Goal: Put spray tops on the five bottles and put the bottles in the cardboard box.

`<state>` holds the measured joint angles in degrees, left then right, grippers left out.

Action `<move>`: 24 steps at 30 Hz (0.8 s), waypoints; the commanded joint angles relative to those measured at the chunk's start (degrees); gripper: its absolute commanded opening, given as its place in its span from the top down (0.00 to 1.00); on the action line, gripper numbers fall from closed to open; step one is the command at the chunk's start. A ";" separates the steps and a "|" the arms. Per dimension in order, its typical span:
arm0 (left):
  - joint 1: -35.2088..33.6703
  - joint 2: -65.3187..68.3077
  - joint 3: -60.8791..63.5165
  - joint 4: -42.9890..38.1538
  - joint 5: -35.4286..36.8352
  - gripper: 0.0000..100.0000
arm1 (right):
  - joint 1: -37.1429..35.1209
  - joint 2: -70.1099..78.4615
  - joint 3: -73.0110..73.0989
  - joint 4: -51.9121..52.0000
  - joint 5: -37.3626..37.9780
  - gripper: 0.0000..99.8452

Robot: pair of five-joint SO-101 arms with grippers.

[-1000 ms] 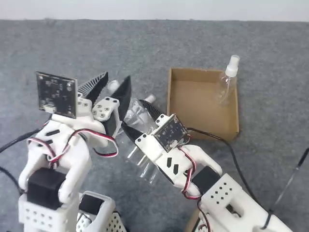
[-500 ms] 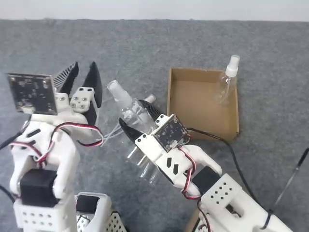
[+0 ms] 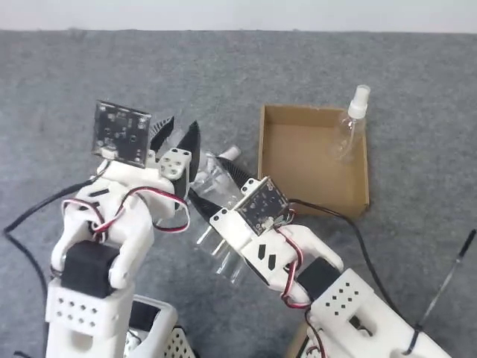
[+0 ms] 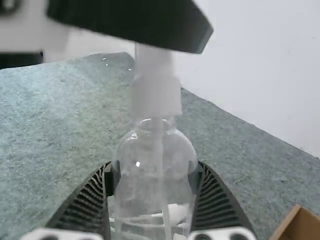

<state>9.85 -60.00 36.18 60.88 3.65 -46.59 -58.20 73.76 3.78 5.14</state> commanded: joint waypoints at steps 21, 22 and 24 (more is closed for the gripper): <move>-6.77 -17.32 0.31 8.09 -4.92 0.82 | 1.45 -1.71 -6.42 4.88 -0.53 0.99; -6.77 -18.20 1.89 7.74 -5.63 0.82 | 1.98 -1.71 -8.35 6.64 -0.53 0.99; -6.68 -19.60 4.88 7.74 -6.33 0.82 | 3.65 -1.63 -12.13 10.07 -0.53 0.99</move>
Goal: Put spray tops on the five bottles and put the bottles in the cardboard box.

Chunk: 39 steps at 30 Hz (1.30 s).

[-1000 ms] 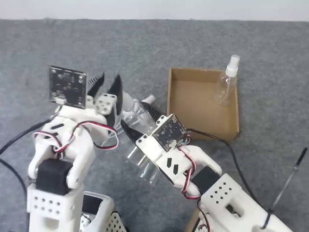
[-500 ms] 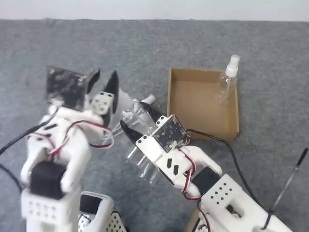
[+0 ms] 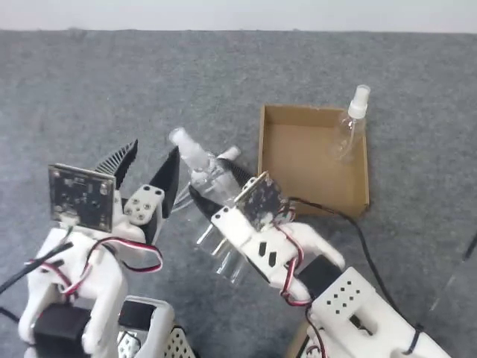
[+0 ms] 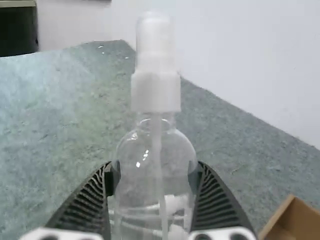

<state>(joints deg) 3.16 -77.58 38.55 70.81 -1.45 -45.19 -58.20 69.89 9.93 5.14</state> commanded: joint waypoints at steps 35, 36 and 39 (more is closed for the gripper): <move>7.56 -15.56 33.10 -14.33 3.08 0.72 | 1.71 -1.01 -28.57 30.81 -8.00 0.99; 7.56 -15.56 33.10 -14.33 3.08 0.72 | 1.80 -1.45 -28.57 31.43 -8.00 0.99; 7.65 -15.56 33.10 -14.33 3.08 0.73 | 2.59 -1.63 -28.57 31.78 -7.91 0.99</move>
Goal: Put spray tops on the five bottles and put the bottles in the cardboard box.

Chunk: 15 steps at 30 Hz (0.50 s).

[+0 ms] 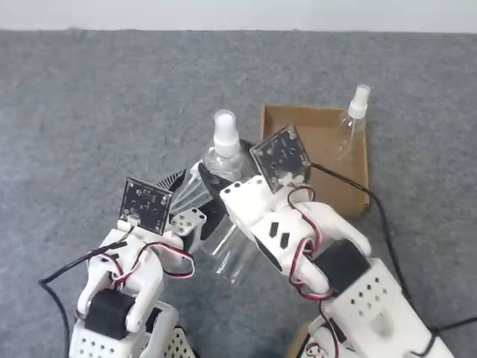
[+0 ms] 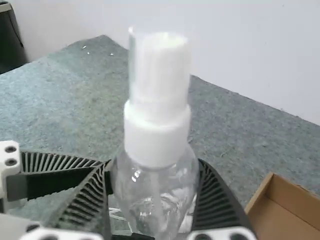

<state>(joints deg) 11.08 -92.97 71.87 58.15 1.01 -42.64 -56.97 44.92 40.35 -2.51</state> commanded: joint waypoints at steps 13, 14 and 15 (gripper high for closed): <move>-0.88 -0.62 0.66 -1.23 0.62 0.78 | 21.23 12.00 -10.02 -3.47 5.89 0.99; -0.88 -0.62 1.19 -1.49 0.53 0.81 | 22.20 14.46 -9.67 -6.11 5.89 0.99; -0.88 -0.62 1.71 -2.20 0.53 0.84 | 23.34 16.84 -9.41 -8.84 5.89 0.99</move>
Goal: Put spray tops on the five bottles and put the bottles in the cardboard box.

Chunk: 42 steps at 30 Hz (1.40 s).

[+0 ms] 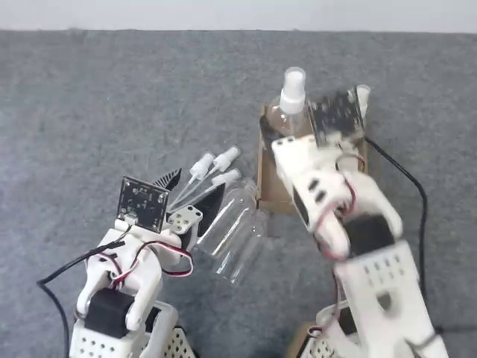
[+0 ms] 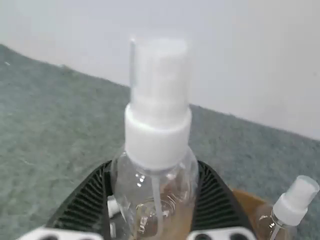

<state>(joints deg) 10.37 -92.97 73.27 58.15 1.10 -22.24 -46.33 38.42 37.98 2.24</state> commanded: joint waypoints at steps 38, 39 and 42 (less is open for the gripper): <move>-6.42 -0.62 3.74 -7.47 0.79 0.99 | 4.62 44.26 -3.52 -40.57 -5.98 0.99; -6.42 -0.62 3.74 -7.47 0.79 0.99 | 4.70 44.97 -4.04 -40.48 -5.98 0.99; -6.42 -0.62 3.74 -7.38 0.79 0.99 | 5.32 47.43 -5.71 -40.48 -5.89 0.99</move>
<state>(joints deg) 4.22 -92.62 77.32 52.26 1.27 -16.97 1.05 37.63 -1.14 -3.56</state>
